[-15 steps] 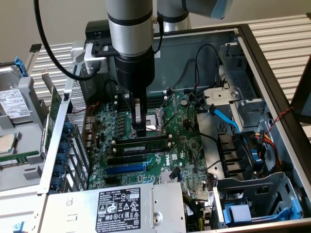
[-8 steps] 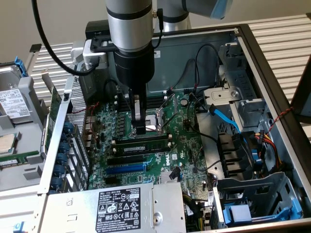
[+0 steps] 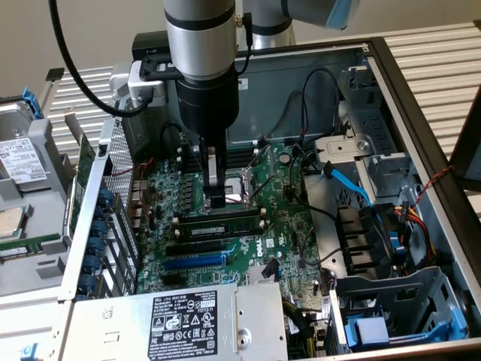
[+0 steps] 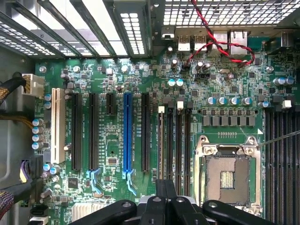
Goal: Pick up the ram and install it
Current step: 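Press down the ram until it locks into place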
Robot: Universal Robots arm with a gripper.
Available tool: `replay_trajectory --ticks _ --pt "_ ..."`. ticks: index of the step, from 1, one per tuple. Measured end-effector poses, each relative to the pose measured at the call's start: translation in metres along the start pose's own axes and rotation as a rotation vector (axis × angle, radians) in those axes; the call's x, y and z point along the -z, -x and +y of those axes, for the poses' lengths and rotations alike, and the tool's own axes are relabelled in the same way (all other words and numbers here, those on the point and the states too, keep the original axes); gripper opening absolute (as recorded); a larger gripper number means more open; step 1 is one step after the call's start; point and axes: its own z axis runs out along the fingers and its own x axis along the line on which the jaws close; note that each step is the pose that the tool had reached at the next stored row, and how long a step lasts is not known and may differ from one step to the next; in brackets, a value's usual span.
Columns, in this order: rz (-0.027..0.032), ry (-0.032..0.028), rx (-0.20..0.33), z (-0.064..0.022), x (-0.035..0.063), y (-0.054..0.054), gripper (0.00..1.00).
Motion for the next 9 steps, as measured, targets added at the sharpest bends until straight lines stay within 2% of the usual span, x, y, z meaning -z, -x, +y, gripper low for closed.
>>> replay_trajectory --ticks 3,9 --pt "-0.0004 0.0003 -0.012 -0.0002 0.0000 0.0000 0.11" --pt "-0.0017 0.0028 -0.106 -0.0002 0.0000 0.0001 0.11"
